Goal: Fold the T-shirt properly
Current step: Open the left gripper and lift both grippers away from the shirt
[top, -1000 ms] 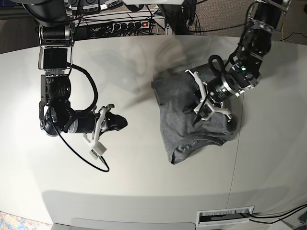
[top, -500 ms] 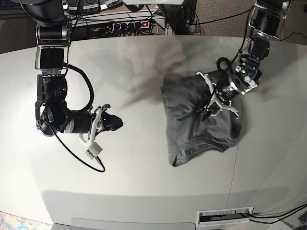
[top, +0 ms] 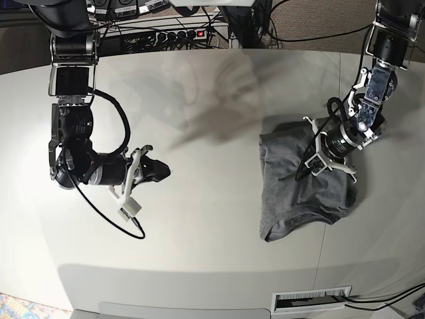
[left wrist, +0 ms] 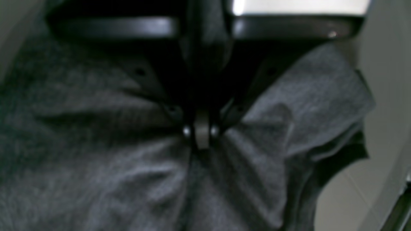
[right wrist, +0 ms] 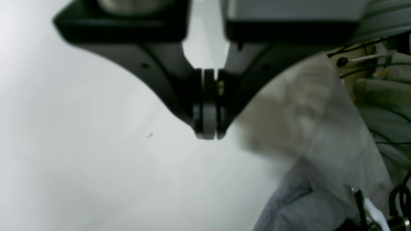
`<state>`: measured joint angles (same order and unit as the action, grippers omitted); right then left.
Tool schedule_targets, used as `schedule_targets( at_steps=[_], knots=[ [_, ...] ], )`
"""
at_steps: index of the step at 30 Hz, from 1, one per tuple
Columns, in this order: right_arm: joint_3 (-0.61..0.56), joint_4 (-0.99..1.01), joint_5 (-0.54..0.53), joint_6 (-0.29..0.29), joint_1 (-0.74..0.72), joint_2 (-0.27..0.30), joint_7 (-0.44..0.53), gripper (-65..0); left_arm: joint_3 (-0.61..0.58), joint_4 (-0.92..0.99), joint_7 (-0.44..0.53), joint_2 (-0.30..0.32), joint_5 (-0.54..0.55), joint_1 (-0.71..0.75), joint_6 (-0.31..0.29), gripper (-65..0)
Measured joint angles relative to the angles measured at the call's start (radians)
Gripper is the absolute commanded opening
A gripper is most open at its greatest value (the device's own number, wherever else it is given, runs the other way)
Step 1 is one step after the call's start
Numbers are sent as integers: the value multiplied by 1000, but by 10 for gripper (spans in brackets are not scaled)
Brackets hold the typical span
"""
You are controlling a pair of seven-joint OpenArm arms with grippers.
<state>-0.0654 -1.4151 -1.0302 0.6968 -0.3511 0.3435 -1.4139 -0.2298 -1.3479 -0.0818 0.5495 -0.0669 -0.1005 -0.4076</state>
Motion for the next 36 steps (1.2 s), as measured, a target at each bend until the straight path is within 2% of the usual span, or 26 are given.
schedule_targets(
  at_steps=[4, 6, 10, 14, 18, 25, 31, 33, 36],
  knots=[
    [0, -10, 29, 0, 0, 43, 0, -650, -2, 1, -1, 12, -12, -6, 0, -650],
    [0, -21, 81, 0, 0, 70, 0, -650, -4, 5, 19, 25, -31, -5, 13, -650],
    [0, -58, 119, 0, 12, 129, 3, -650, -3, 85, 61, 32, -41, -35, 41, -650],
    [0, -105, 194, 0, 59, 178, 61, -650, -1, 153, 72, 33, -15, -75, 49, -650],
    [40, -165, 270, 0, 116, 185, 122, -650, -1, 148, 63, 33, 18, -71, 50, -650],
    [236, -217, 285, -11, 233, 185, 131, -650, -5, 3, -103, 47, 102, -58, 41, -650],
    [378, -285, 275, -12, 328, 185, 153, -650, -5, -230, -356, 58, 243, -60, 145, -650],
    [406, -319, 274, -11, 369, 185, 162, -650, -6, -300, -409, 61, 261, -55, 169, -650],
    [447, -367, 273, -12, 434, 184, 186, -650, -3, -391, -454, 83, 272, -3, 235, -650]
  ],
)
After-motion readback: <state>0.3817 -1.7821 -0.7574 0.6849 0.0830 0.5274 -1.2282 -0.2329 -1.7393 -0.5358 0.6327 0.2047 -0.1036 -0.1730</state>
